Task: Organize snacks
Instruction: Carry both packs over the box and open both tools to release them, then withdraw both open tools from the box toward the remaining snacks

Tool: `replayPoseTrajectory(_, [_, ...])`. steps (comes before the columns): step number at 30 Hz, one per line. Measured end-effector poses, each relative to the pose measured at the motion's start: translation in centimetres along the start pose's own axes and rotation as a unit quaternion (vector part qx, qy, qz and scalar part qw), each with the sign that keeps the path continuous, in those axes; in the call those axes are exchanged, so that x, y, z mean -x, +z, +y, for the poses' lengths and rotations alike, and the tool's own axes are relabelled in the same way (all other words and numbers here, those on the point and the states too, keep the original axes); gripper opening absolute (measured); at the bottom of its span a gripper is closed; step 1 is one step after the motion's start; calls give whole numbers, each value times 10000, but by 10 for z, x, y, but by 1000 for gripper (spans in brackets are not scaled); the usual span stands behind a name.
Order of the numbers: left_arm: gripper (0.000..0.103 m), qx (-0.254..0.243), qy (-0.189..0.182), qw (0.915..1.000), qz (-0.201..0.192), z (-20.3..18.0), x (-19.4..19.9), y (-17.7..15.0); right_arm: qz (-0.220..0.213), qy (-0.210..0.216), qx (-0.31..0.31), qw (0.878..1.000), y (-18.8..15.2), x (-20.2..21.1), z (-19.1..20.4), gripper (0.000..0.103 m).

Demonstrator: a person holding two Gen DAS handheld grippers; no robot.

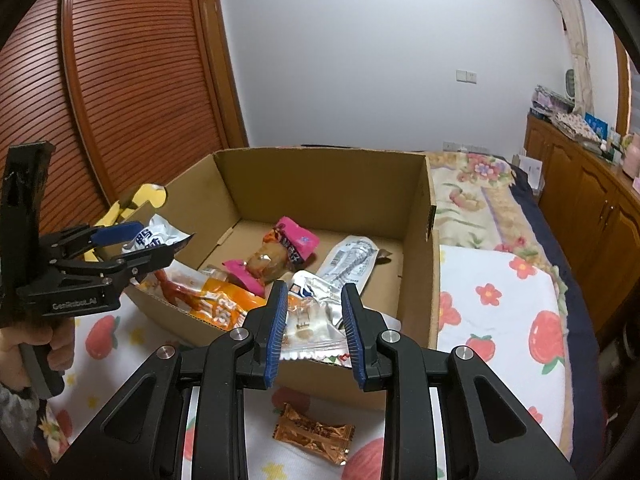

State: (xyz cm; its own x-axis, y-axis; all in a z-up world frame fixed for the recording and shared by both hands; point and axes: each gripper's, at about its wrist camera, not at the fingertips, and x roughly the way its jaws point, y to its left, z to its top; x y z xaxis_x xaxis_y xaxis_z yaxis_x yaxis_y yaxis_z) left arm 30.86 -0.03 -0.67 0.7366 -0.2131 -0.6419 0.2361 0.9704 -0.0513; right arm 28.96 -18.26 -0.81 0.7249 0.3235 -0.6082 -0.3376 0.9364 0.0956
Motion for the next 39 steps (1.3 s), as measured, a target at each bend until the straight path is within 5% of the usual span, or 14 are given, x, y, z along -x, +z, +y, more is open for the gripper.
replayPoseTrajectory(9, [83, -66, -39, 9995, -292, -4, 20, 0, -68, 80, 35, 9999, -2, 4, 6, 37])
replayPoseTrajectory(21, [98, -337, -175, 9954, -880, -15, 68, -30, -550, 248, 576, 9965, -31, 66, 34, 40])
replayPoseTrajectory(39, [99, -108, -218, 9982, -556, -6, 57, -103, 603, 178, 756, 9952, -88, 1, 19, 44])
